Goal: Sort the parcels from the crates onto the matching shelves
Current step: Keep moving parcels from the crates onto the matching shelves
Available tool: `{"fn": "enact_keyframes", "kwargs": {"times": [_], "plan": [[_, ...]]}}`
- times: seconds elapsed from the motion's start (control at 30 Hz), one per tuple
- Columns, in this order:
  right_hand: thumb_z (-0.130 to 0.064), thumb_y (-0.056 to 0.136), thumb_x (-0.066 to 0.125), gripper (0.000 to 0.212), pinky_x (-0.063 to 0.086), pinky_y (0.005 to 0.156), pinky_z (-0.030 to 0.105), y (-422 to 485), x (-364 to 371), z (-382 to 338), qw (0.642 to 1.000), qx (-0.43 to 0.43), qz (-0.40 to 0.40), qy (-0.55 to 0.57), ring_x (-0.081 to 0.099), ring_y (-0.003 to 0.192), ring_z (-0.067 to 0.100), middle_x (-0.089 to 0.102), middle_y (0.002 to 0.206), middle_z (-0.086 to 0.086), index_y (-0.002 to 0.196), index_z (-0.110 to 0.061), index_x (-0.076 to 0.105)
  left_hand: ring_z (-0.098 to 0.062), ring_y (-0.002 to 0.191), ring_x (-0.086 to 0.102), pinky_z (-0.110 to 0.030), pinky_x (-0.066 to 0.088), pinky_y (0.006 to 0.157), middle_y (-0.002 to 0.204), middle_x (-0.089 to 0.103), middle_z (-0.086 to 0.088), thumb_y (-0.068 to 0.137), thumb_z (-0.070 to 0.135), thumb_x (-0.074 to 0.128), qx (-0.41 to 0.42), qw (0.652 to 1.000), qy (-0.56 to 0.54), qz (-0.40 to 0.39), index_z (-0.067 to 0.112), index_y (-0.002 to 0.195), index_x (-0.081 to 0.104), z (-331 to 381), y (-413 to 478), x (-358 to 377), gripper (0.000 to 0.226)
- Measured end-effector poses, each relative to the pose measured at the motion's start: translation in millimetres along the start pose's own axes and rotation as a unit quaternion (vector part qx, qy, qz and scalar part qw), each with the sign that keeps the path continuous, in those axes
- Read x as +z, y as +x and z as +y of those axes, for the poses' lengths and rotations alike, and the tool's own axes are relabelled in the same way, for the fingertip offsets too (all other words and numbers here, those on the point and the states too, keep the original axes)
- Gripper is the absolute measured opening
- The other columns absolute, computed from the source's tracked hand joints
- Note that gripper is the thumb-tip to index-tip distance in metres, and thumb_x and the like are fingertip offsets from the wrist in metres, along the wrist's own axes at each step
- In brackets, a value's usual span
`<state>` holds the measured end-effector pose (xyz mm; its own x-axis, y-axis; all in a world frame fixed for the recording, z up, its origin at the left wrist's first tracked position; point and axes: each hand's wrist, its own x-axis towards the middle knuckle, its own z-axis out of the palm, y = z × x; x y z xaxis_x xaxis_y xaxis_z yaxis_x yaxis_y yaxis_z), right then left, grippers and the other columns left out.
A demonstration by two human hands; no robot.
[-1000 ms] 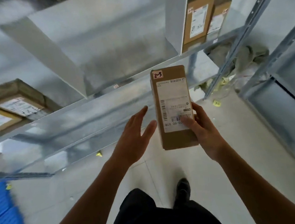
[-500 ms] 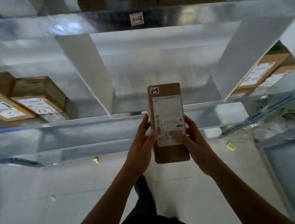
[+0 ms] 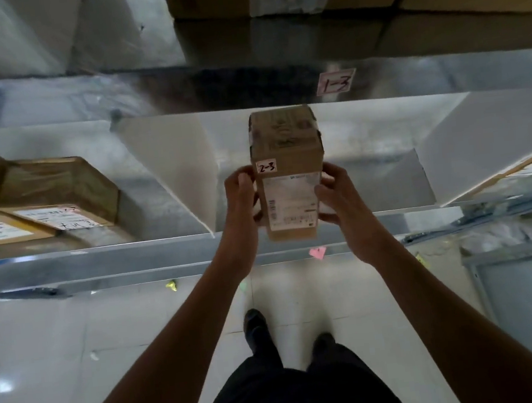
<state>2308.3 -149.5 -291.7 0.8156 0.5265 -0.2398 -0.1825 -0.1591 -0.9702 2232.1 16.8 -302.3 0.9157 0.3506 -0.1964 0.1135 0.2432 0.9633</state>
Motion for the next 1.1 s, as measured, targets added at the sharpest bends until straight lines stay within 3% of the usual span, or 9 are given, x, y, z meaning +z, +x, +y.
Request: {"fn": "enact_keyframes", "kwargs": {"times": [0.13, 0.3, 0.6, 0.67, 0.73, 0.83, 0.93, 1.03, 1.1], "plan": [[-0.068, 0.091, 0.045, 0.049, 0.061, 0.09, 0.042, 17, 9, -11, 1.0, 0.007, 0.01, 0.009, 0.067, 0.12, 0.017, 0.069, 0.121, -0.018, 0.134, -0.044, 0.041, -0.013, 0.11, 0.068, -0.026, 0.058, 0.081, 0.125, 0.061, -0.01, 0.1, 0.053, 0.024, 0.017, 0.999, 0.026, 0.023, 0.007, 0.135, 0.036, -1, 17, -1, 0.058], [-0.043, 0.103, 0.046, 0.054, 0.059, 0.086, 0.022, 39, 12, -5, 0.999, -0.018, -0.014, -0.034, 0.066, 0.119, 0.003, 0.063, 0.131, -0.02, 0.154, -0.035, 0.028, -0.014, 0.124, 0.061, -0.026, 0.056, 0.088, 0.142, 0.057, 0.001, 0.103, 0.046, 0.028, 0.042, 0.998, 0.02, 0.029, 0.024, 0.152, 0.033, -6, 30, 0, 0.055], [-0.05, 0.102, 0.047, 0.064, 0.056, 0.105, 0.046, 60, 6, 1, 0.998, -0.033, -0.024, -0.041, 0.058, 0.133, 0.02, 0.051, 0.152, 0.001, 0.159, -0.033, 0.022, -0.009, 0.126, 0.06, -0.026, 0.058, 0.088, 0.139, 0.062, 0.014, 0.102, 0.056, 0.031, 0.014, 0.998, 0.041, 0.053, 0.039, 0.148, 0.04, -6, 49, 3, 0.05], [-0.045, 0.106, 0.046, 0.062, 0.056, 0.104, 0.036, 57, -1, 1, 0.998, -0.032, -0.047, -0.039, 0.055, 0.136, 0.021, 0.048, 0.155, 0.005, 0.161, -0.031, 0.019, -0.003, 0.122, 0.062, -0.022, 0.058, 0.084, 0.132, 0.066, 0.019, 0.102, 0.058, 0.028, 0.008, 0.997, 0.049, 0.066, 0.041, 0.145, 0.044, -3, 46, 10, 0.049], [-0.044, 0.109, 0.044, 0.064, 0.053, 0.095, 0.015, 51, -11, -2, 0.996, -0.019, -0.069, -0.059, 0.051, 0.138, 0.018, 0.044, 0.16, 0.005, 0.162, -0.032, 0.013, 0.0, 0.123, 0.061, -0.029, 0.055, 0.097, 0.133, 0.065, 0.021, 0.102, 0.06, 0.023, 0.008, 0.994, 0.031, 0.103, 0.038, 0.148, 0.044, -1, 38, 16, 0.055], [-0.05, 0.104, 0.043, 0.072, 0.043, 0.111, 0.034, 36, -31, -4, 0.993, -0.012, -0.078, -0.09, 0.041, 0.149, 0.024, 0.031, 0.168, 0.005, 0.164, -0.03, 0.009, -0.004, 0.142, 0.044, -0.042, 0.034, 0.116, 0.156, 0.045, 0.016, 0.098, 0.063, 0.023, 0.015, 0.983, 0.02, 0.18, 0.031, 0.157, 0.035, -1, 16, 23, 0.069], [-0.06, 0.098, 0.044, 0.077, 0.038, 0.116, 0.037, 18, -56, -2, 0.986, -0.022, -0.067, -0.154, 0.039, 0.15, 0.024, 0.032, 0.167, 0.004, 0.164, -0.029, 0.019, 0.001, 0.142, 0.039, -0.034, 0.032, 0.119, 0.157, 0.04, 0.016, 0.1, 0.062, 0.023, 0.046, 0.967, 0.101, 0.228, 0.031, 0.155, 0.037, -5, -13, 29, 0.064], [-0.06, 0.1, 0.051, 0.074, 0.037, 0.117, 0.033, -2, -72, 4, 0.973, -0.039, -0.067, -0.219, 0.042, 0.147, 0.018, 0.041, 0.163, 0.004, 0.16, -0.022, 0.032, 0.02, 0.126, 0.042, -0.005, 0.037, 0.101, 0.147, 0.045, 0.024, 0.101, 0.066, 0.03, 0.072, 0.939, 0.216, 0.259, 0.032, 0.151, 0.041, -15, -40, 35, 0.061], [-0.05, 0.102, 0.056, 0.064, 0.033, 0.112, 0.016, -13, -74, 6, 0.957, -0.074, -0.079, -0.268, 0.044, 0.141, 0.008, 0.047, 0.159, 0.003, 0.156, -0.02, 0.041, 0.01, 0.129, 0.043, -0.016, 0.04, 0.103, 0.151, 0.046, 0.015, 0.099, 0.068, 0.036, 0.056, 0.913, 0.286, 0.284, 0.033, 0.15, 0.041, -25, -55, 37, 0.062]]}}
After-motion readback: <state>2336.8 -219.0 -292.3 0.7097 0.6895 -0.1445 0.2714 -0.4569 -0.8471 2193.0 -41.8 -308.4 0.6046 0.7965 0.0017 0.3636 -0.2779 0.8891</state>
